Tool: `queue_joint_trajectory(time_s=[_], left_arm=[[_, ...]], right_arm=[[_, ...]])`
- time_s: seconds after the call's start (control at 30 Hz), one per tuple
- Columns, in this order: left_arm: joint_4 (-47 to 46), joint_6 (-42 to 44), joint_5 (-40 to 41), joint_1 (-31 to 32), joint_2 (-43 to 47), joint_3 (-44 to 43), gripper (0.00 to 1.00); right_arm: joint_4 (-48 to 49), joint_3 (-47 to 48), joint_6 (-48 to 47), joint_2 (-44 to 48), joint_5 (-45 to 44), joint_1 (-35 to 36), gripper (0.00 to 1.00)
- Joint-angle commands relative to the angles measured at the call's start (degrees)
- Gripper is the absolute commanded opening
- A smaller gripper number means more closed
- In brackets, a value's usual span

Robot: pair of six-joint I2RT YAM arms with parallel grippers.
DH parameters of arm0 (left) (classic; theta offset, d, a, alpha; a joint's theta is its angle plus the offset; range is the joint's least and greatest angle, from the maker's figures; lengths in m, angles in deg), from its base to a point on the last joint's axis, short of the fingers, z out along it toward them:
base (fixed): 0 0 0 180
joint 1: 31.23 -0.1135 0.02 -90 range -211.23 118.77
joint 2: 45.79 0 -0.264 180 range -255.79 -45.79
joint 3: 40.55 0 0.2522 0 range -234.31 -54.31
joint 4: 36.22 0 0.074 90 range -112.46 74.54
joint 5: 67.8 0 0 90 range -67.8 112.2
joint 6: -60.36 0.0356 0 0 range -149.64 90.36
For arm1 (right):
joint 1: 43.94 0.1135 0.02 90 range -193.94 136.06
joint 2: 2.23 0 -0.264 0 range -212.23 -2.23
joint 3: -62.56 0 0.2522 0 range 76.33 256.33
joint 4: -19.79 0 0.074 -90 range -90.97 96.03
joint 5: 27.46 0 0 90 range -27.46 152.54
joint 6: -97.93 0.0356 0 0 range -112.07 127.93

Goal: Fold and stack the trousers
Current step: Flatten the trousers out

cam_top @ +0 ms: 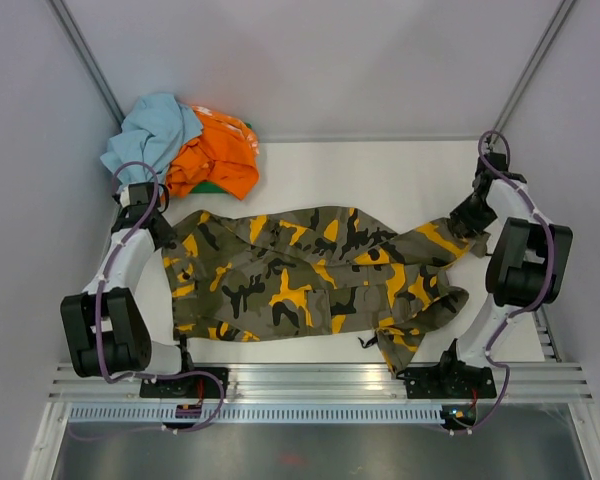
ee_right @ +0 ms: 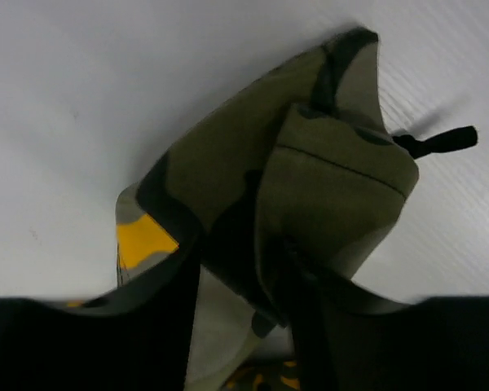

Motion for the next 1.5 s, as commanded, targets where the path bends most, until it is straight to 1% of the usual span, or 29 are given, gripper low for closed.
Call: queue_joint_trajectory(time_s=[0.0, 0.03, 0.07, 0.1, 0.13, 0.17, 0.23, 0.3, 0.33, 0.37, 0.4, 0.43, 0.47, 0.57, 0.6, 0.63, 0.67, 0.8, 0.9, 0.97, 1.0, 1.07, 1.13, 1.23, 1.27, 1.33, 1.37, 1.4, 1.47], left_arm=[[-0.55, 1.67, -2.7, 0.25, 4.3, -0.28, 0.03], [-0.55, 1.58, -2.97, 0.34, 4.31, -0.02, 0.03], [-0.55, 1.32, -3.15, 0.43, 4.31, 0.42, 0.03], [-0.55, 1.32, -3.41, 0.51, 4.31, 0.68, 0.02], [-0.64, 1.32, -3.5, 0.51, 4.13, 0.95, 0.02], [-0.64, 1.14, -3.59, 0.69, 4.04, 1.04, 0.02], [-0.64, 0.97, -3.85, 0.78, 4.04, 1.04, 0.02], [-0.81, 0.88, -4.46, 0.87, 4.3, 1.04, 0.02], [-0.99, 0.88, -4.73, 0.87, 4.48, 1.04, 0.02], [-1.25, 0.88, -5.25, 0.87, 4.66, 1.04, 0.02], [-1.25, 0.97, -5.52, 0.87, 5.01, 1.04, 0.02], [-1.25, 0.97, -5.69, 0.95, 5.27, 0.86, 0.02], [-1.16, 1.14, -5.78, 0.87, 5.53, 0.95, 0.02], [-1.43, 1.32, -5.78, 0.87, 6.85, 1.56, 0.03], [-1.51, 1.23, -6.13, 0.87, 7.29, 1.65, 0.03], [-1.52, 1.14, -6.4, 0.87, 7.47, 2.0, 0.03], [-1.52, 1.14, -7.01, 0.87, 7.56, 2.18, 0.03], [-0.81, 0.88, -7.98, 0.95, 7.73, 2.53, 0.04], [-0.99, 0.88, -8.33, 0.87, 8.08, 2.97, 0.04], [-0.81, 0.79, -8.33, 0.87, 8.17, 2.88, 0.04], [-0.64, 0.79, -8.25, 0.87, 8.17, 2.8, 0.04], [-0.9, 0.62, -8.42, 0.87, 8.35, 3.06, 0.04], [-1.08, 0.44, -8.77, 0.87, 8.26, 3.58, 0.04], [-1.25, 0.26, -9.21, 0.87, 8.17, 4.02, 0.04], [-1.43, 0.26, -9.12, 0.87, 8.09, 4.2, 0.04], [-1.69, 0.26, -9.12, 0.87, 8.0, 4.29, 0.04], [-1.86, 0.26, -9.21, 0.87, 7.82, 4.2, 0.05], [-1.87, 0.18, -9.21, 0.87, 7.73, 4.12, 0.04], [-1.87, 0.18, -9.13, 0.87, 7.82, 4.03, 0.05]], right_arm=[[5.12, 1.46, -4.76, 10.13, 8.61, 1.45, 0.57], [4.51, 2.16, -6.07, 11.45, 8.87, 2.15, 0.74], [3.54, 2.6, -8.26, 13.72, 7.92, 3.03, 0.86], [1.27, 3.22, -9.76, 14.79, 7.04, 5.21, 0.95], [0.03, 4.27, -11.17, 15.76, 6.16, 6.63, 0.98], [-0.85, 4.54, -13.62, 18.21, 4.58, 8.03, 0.98], [0.97, 3.41, -18.27, 21.2, 5.88, 13.56, 0.98], [6.41, 1.3, -26.7, 25.42, 11.13, 21.01, 0.96], [8.96, -2.28, -30.22, 26.83, 15.68, 22.97, 0.92], [12.9, -4.05, -33.38, 29.37, 19.3, 24.73, 0.92], [14.33, -6.33, -38.11, 30.26, 19.94, 27.97, 0.92], [15.39, -7.14, -40.51, 31.14, 22.21, 29.04, 0.92], [18.53, -8.1, -43.23, 32.45, 27.37, 29.4, 0.91], [23.65, -11.27, -46.58, 32.56, 32.75, 29.76, 0.9], [24.27, -12.76, -48.08, 31.95, 37.65, 30.28, 0.95], [24.54, -13.47, -52.36, 31.16, 39.97, 30.72, 0.98], [24.71, -14.69, -53.79, 29.32, 40.77, 32.03, 0.98], [25.68, -16.64, -60.3, 25.62, 37.63, 36.68, 0.98], [23.49, -15.76, -63.91, 22.11, 35.78, 39.32, 0.97], [20.34, -15.32, -66.88, 20.78, 28.15, 43.09, 0.97], [20.58, -17.67, -68.03, 20.95, 25.34, 47.73, 0.97], [24.16, -21.19, -69.18, 21.91, 22.59, 51.45, 0.96], [25.76, -24.02, -67.7, 21.57, 22.24, 52.17, 0.96], [26.91, -24.9, -66.73, 19.82, 16.89, 52.96, 0.96], [27.52, -24.73, -66.64, 19.03, 13.57, 53.05, 0.96], [28.4, -24.81, -67.33, 18.15, 11.17, 53.31, 0.96], [30.32, -24.99, -67.69, 17.97, 9.33, 53.31, 0.95], [31.39, -25.42, -67.87, 17.79, 5.23, 53.66, 0.94], [32.36, -25.25, -68.92, 17.0, 3.78, 53.75, 0.91]])
